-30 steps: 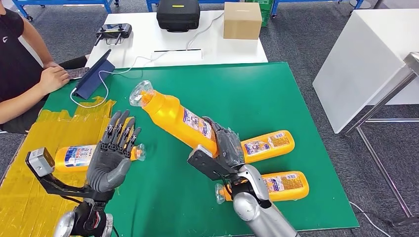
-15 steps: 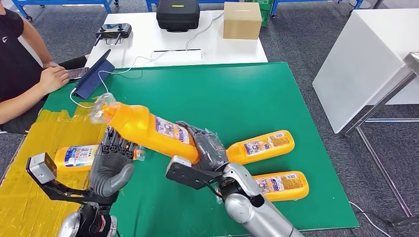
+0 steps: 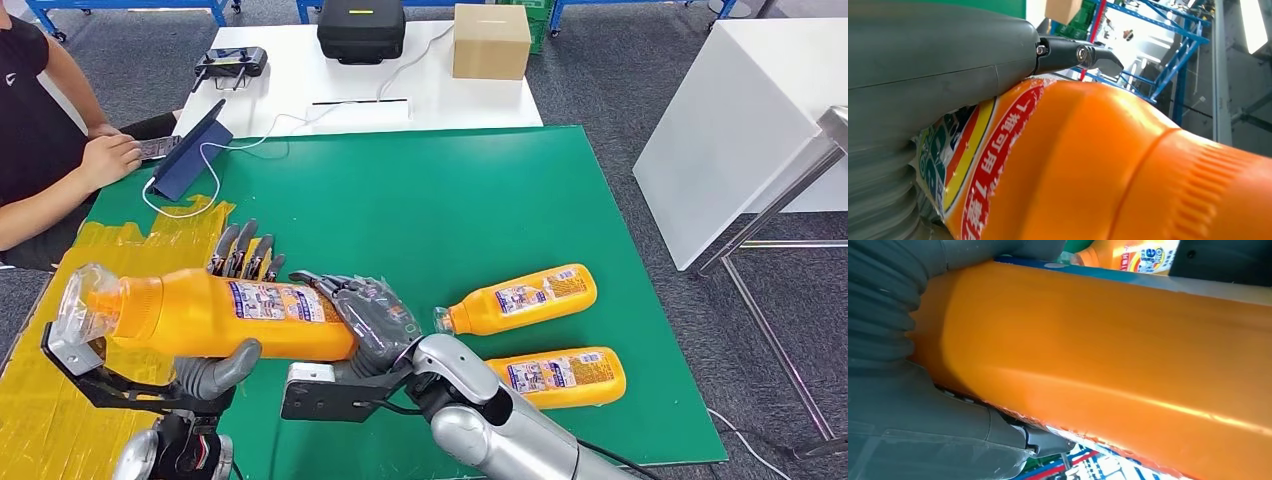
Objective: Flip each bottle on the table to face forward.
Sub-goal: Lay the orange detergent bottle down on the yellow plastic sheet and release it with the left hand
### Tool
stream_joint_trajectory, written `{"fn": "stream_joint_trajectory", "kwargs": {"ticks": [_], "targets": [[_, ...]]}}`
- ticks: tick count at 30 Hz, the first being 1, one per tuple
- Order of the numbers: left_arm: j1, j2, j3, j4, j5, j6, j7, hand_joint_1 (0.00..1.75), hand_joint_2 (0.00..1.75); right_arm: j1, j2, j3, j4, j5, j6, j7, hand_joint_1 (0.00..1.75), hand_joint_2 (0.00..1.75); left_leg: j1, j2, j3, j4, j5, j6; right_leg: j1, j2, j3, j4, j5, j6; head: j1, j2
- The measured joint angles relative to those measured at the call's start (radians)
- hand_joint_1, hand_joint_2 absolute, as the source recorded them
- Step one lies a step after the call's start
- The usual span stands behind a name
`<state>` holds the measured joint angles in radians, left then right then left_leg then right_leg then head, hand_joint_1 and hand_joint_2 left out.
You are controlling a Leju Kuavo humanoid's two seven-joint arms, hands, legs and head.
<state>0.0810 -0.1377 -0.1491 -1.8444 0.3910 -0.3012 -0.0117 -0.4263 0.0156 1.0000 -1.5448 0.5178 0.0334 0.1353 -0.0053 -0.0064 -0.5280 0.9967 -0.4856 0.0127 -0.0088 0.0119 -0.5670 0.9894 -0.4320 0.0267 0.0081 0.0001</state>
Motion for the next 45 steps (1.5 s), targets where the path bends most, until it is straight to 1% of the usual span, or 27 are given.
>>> {"fn": "stream_joint_trajectory", "kwargs": {"ticks": [11, 15, 27, 32, 36, 37, 40, 41, 44, 45], "targets": [[0.003, 0.000, 0.005, 0.000, 0.008, -0.001, -0.011, 0.12, 1.75, -0.019, -0.011, 0.022, -0.016, -0.006, 0.004, 0.010, 1.75, 1.75, 0.000, 0.000, 0.000, 0.000, 0.000, 0.000, 0.000, 0.000, 0.000, 0.000, 0.000, 0.000, 0.000, 0.000], [0.004, 0.000, 0.005, 0.000, 0.008, -0.002, -0.014, 1.75, 1.75, -0.020, -0.011, 0.022, -0.016, -0.006, 0.005, 0.010, 1.75, 1.75, 0.000, 0.000, 0.000, 0.000, 0.000, 0.000, 0.000, 0.000, 0.000, 0.000, 0.000, 0.000, 0.000, 0.000], [0.006, -0.012, 0.008, -0.014, -0.066, 0.002, -0.076, 1.75, 1.75, -0.017, -0.016, 0.020, -0.027, -0.003, 0.007, 0.005, 1.75, 1.75, 0.000, 0.000, 0.000, 0.000, 0.000, 0.000, 0.000, 0.000, 0.000, 0.000, 0.000, 0.000, 0.000, 0.000], [0.009, -0.016, 0.011, -0.037, -0.163, 0.034, -0.118, 1.75, 1.75, 0.013, -0.019, 0.005, -0.036, 0.007, -0.018, 0.001, 1.75, 1.75, 0.000, 0.000, 0.000, 0.000, 0.000, 0.000, 0.000, 0.000, 0.000, 0.000, 0.000, 0.000, 0.000, 0.000], [0.017, -0.017, 0.014, -0.053, -0.217, 0.044, -0.134, 1.75, 1.75, 0.043, -0.020, -0.019, -0.040, 0.009, -0.031, -0.015, 1.75, 1.75, 0.000, 0.001, 0.000, 0.000, 0.000, 0.000, 0.000, 0.000, -0.001, 0.000, 0.000, 0.000, 0.000, 0.000], [0.020, -0.017, 0.015, -0.057, -0.240, 0.049, -0.144, 1.75, 1.75, 0.050, -0.020, -0.026, -0.042, 0.013, -0.033, -0.018, 1.68, 1.75, 0.000, 0.001, 0.000, 0.000, 0.000, 0.000, 0.000, 0.000, -0.001, 0.000, 0.000, 0.000, 0.000, 0.000], [0.028, -0.017, 0.017, -0.069, -0.347, 0.083, -0.186, 1.75, 1.75, 0.074, -0.020, -0.048, -0.054, 0.033, -0.045, -0.026, 0.39, 1.75, 0.000, 0.000, 0.000, 0.000, 0.000, 0.000, 0.000, 0.000, -0.001, 0.000, 0.000, 0.000, 0.000, 0.000], [0.030, -0.016, 0.019, -0.073, -0.394, 0.100, -0.203, 1.75, 1.75, 0.085, -0.020, -0.056, -0.059, 0.044, -0.051, -0.027, 0.02, 1.31, 0.000, 0.000, 0.000, 0.000, 0.000, 0.000, 0.000, 0.000, -0.001, 0.000, 0.000, 0.000, 0.000, 0.000], [0.033, -0.012, 0.037, -0.082, -0.598, 0.187, -0.267, 1.75, 1.75, 0.126, -0.024, -0.089, -0.084, 0.095, -0.071, -0.030, 0.00, 0.00, 0.000, 0.000, 0.000, 0.000, 0.000, 0.000, 0.000, 0.000, -0.001, 0.000, 0.000, 0.000, 0.000, 0.000], [0.033, -0.006, 0.054, -0.083, -0.688, 0.233, -0.285, 1.75, 1.75, 0.143, -0.028, -0.104, -0.097, 0.112, -0.077, -0.033, 0.00, 0.00, 0.000, 0.000, 0.000, 0.000, 0.000, 0.000, 0.000, 0.000, -0.001, 0.000, 0.000, 0.000, 0.000, 0.000]]}}
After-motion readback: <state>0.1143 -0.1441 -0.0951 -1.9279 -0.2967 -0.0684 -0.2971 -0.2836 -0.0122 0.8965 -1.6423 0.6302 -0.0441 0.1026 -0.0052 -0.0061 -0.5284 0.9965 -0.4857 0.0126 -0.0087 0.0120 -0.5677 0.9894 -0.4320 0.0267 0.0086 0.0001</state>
